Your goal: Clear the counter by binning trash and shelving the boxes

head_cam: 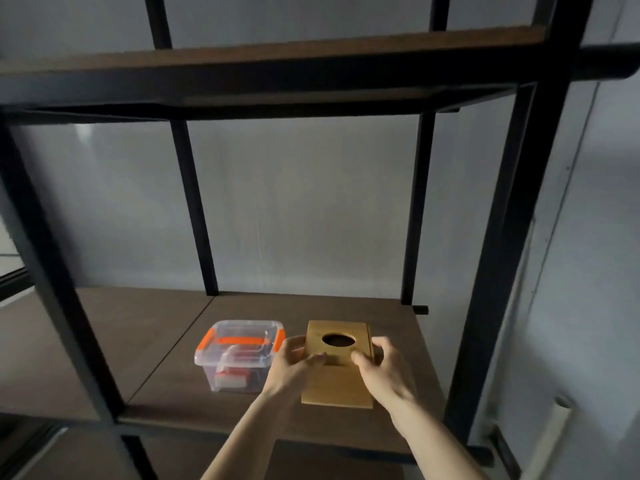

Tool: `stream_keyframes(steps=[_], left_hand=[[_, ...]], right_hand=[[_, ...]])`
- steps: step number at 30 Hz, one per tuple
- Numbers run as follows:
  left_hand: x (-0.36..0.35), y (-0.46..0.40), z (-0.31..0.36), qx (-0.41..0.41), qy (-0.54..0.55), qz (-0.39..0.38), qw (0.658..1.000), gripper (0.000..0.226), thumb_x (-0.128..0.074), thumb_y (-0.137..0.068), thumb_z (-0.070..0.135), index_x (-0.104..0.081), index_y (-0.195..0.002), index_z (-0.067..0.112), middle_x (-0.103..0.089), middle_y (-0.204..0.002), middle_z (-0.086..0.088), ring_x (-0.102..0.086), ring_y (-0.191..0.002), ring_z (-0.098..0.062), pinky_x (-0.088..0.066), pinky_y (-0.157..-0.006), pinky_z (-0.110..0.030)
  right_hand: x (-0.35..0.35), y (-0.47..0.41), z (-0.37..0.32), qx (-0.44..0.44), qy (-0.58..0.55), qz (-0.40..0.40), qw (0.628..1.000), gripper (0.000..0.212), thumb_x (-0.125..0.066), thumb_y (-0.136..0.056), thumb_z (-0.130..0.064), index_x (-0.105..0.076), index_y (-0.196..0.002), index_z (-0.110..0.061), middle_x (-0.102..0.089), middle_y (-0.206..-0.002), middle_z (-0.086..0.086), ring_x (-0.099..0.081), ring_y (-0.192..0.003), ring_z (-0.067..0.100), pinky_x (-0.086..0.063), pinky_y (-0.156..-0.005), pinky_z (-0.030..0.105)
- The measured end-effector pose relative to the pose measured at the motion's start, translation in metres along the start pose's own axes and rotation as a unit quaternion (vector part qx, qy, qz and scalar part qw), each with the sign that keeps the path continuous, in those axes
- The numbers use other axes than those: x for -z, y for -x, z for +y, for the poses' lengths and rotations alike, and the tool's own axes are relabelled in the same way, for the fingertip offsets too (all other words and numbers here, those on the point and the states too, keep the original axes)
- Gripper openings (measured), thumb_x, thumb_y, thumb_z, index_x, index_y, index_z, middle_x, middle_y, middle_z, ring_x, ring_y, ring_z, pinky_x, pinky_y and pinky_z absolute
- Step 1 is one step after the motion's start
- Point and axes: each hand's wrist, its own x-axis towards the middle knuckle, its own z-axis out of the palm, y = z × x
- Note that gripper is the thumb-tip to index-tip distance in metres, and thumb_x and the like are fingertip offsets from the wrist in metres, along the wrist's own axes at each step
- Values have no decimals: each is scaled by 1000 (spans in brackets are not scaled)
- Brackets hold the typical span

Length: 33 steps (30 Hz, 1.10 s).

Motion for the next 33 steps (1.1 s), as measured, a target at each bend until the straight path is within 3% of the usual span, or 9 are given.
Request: stream_keyframes(steps=[4,8,10,15,17,20,26,30,33], left_hand=[[-14,-65,-2,10,-7,7,1000,51,-77,-83,22,-54,-129,21,-66,-121,-3,-63,-106,-19,-51,-75,-26],[-20,-114,-26,39,-5,6,999,55,-80,-76,20,-56,-126,19,-68,-119,-2,-65,-105,-18,-50,-75,-26],[-21,-137,-40,44,-22,12,999,60,-80,-67,24,-58,-123,21,-69,-117,0,-66,-104,-15,-50,-76,-25],[-21,-182,-82,60,-80,-13,995,51,-75,-73,21,-59,-122,26,-68,-109,7,-63,-95,-5,-48,-73,-24],[-23,-194,-100,73,-110,-16,991,55,-72,-71,26,-61,-125,27,-68,-103,10,-64,-94,-8,-50,-72,-27],[-26,-213,-125,94,-157,-29,983,63,-64,-65,34,-59,-128,33,-69,-105,7,-66,-98,-14,-55,-79,-32],[-28,-234,-163,96,-196,-50,975,62,-54,-70,26,-55,-131,36,-67,-112,9,-63,-108,-14,-54,-94,-41],[-28,-244,-187,96,-194,-70,974,63,-53,-70,23,-54,-132,37,-63,-116,16,-62,-113,-14,-53,-98,-44],[-28,-245,-190,82,-190,-81,975,65,-54,-70,22,-53,-134,34,-59,-111,23,-61,-114,-18,-52,-97,-46]], right_hand=[[-9,-67,7,-20,5,-10,1000,56,-60,-92,-44,-44,-141,-23,-57,-136,5,-58,-120,28,-52,-99,47],[-28,-112,22,-50,26,-36,998,60,-60,-92,-47,-41,-145,-26,-54,-142,5,-56,-125,29,-51,-101,48],[-40,-130,30,-49,32,-42,997,57,-61,-92,-46,-46,-142,-25,-57,-136,3,-57,-122,26,-52,-100,46],[-74,-157,59,-83,52,-41,994,48,-65,-88,-45,-56,-132,-28,-62,-122,-2,-60,-114,23,-58,-90,47],[-87,-163,71,-103,64,-35,992,43,-67,-86,-40,-60,-126,-26,-64,-118,-3,-62,-110,22,-57,-90,46],[-102,-169,87,-127,73,-40,988,35,-68,-87,-34,-63,-120,-25,-66,-114,-5,-63,-109,20,-55,-94,44],[-129,-181,115,-155,87,-62,982,25,-65,-83,-37,-62,-108,-34,-63,-108,-8,-61,-104,16,-55,-93,44],[-137,-186,121,-158,97,-83,979,41,-64,-84,-38,-57,-124,-30,-60,-117,-5,-60,-112,18,-53,-98,42],[-140,-187,118,-162,101,-87,978,67,-63,-89,-36,-39,-149,-20,-50,-143,2,-47,-135,25,-42,-112,40]])
